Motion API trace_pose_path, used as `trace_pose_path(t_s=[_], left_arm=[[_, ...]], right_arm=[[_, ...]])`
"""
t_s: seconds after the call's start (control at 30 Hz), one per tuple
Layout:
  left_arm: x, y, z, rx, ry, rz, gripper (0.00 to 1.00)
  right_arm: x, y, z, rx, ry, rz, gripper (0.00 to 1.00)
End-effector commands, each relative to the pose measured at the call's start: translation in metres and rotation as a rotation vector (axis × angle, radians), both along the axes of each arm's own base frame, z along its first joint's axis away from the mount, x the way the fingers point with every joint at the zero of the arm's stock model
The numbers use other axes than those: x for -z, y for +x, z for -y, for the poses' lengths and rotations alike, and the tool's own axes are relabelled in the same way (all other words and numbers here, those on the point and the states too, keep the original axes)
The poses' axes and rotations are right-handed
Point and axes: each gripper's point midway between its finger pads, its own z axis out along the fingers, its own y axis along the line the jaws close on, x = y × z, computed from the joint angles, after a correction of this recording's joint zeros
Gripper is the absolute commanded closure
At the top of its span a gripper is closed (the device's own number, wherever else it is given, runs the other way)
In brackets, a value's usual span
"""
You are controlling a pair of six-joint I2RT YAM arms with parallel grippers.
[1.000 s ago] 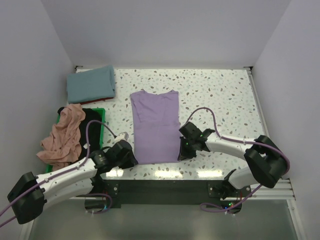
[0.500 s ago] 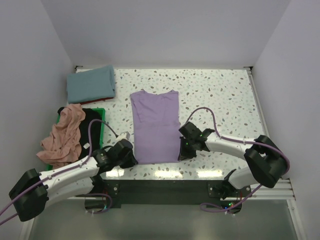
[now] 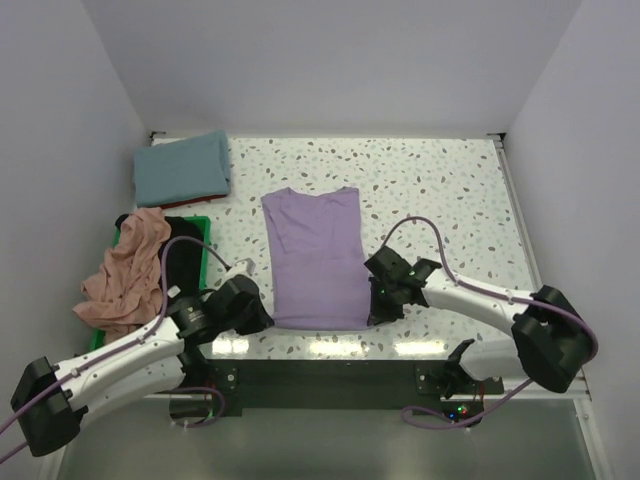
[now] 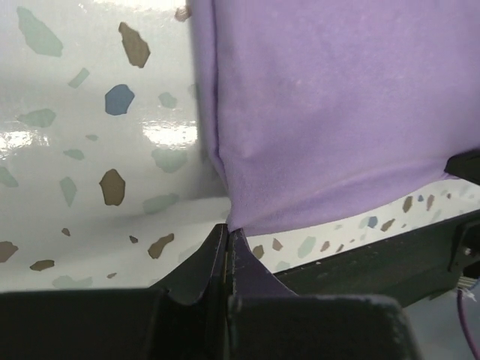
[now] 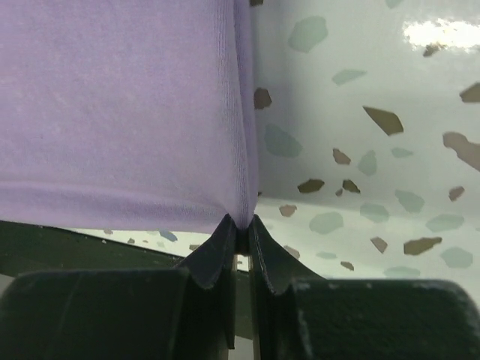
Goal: Fold and stack the t-shirts
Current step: Fold the tshirt
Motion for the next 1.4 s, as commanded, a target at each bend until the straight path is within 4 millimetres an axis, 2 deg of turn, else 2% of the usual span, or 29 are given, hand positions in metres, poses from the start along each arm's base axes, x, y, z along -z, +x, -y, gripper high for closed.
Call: trace_pose_path(t_s=[0.0,0.07,0.1,0.23,0.33,0.43,0.53,0.8,0.93,1.2,1.23,1.3,1.33,1.37], left_arm=[[-0.019,-0.001,-0.011,-0.032,0.027,0.008,1.00],[-0.035,0.001,-0.008,-0.038,0.000,0.027,1.00],[-0.035,0.000,-0.009,-0.040,0.003,0.024,1.00],[-0.056,0.005,-0.002,-0.039,-0.039,0.053,1.00],[-0.074,0.014,0.003,-0.049,-0.059,0.090,1.00],[-0.091,0.025,0.004,-0.067,-0.057,0.137,1.00],[-0.100,0.035,0.007,-0.077,-0.054,0.173,1.00],[-0.116,0.065,0.020,-0.079,-0.034,0.270,1.00],[-0.128,0.088,0.028,-0.082,-0.042,0.337,1.00],[-0.150,0.128,0.036,-0.064,-0.071,0.418,1.00],[-0.151,0.131,0.036,-0.061,-0.086,0.416,1.00],[-0.151,0.139,0.038,-0.056,-0.093,0.423,1.00],[-0.151,0.143,0.037,-0.058,-0.097,0.421,1.00],[-0.148,0.147,0.037,-0.059,-0.095,0.416,1.00]], right_arm=[[-0.009,-0.016,0.036,0.005,-0.124,-0.007,1.00],[-0.020,-0.021,0.041,0.011,-0.127,-0.006,1.00],[-0.022,-0.018,0.039,0.016,-0.124,0.003,1.00],[-0.046,-0.016,0.043,0.032,-0.124,0.034,1.00],[-0.073,-0.002,0.039,0.042,-0.122,0.086,1.00],[-0.088,0.010,0.040,0.048,-0.145,0.136,1.00],[-0.108,0.032,0.032,0.057,-0.147,0.211,1.00],[-0.122,0.083,0.023,0.057,-0.161,0.285,1.00],[-0.136,0.116,0.022,0.069,-0.152,0.324,1.00],[-0.158,0.168,0.025,0.084,-0.163,0.393,1.00],[-0.165,0.176,0.023,0.081,-0.158,0.412,1.00],[-0.162,0.187,0.023,0.087,-0.167,0.409,1.00],[-0.168,0.194,0.021,0.089,-0.160,0.424,1.00],[-0.163,0.200,0.019,0.086,-0.170,0.416,1.00]])
